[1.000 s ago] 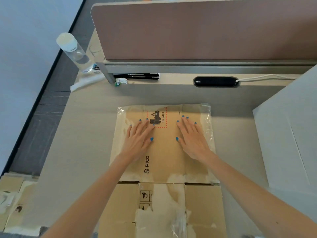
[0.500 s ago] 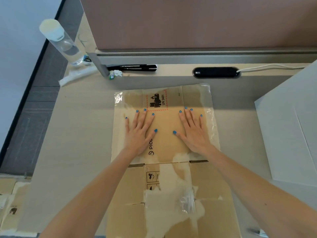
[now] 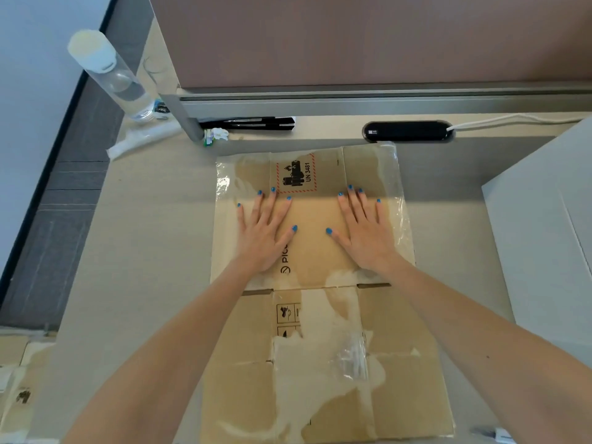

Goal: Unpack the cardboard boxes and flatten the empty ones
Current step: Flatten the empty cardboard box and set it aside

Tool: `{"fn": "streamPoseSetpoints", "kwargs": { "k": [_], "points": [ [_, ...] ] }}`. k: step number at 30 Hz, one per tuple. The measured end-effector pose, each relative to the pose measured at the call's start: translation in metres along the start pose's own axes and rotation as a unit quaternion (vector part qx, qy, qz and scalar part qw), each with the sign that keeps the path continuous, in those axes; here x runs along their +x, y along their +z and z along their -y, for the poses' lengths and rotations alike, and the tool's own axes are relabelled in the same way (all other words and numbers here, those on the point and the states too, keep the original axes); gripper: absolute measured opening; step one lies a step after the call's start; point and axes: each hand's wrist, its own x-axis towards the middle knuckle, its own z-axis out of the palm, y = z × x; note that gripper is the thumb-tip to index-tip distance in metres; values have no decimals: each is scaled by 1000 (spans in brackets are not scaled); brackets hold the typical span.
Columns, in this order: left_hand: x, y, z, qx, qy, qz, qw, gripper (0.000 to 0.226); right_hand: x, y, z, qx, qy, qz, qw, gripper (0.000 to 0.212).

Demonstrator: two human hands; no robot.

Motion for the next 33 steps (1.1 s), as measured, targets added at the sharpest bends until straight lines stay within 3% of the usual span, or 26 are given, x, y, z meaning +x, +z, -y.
{"fn": "streamPoseSetpoints", "kwargs": {
  "k": [3,11,19,33],
  "points": [
    [-9,-12,-6,-25,1,29,999,64,-3,-13,6,23,3,28,999,74],
    [-97,-13,-25,-77,7,0,997,67,-92,-11,27,57,-4,16,998,60],
    [-166,25,-30,-42,-8,-33,999,64,-167,32,31,19,13,-14,1000,67],
    [-138,47,-22,-16,-4,-90,996,64,-147,51,30,8,29,-63,998,67]
  ]
}}
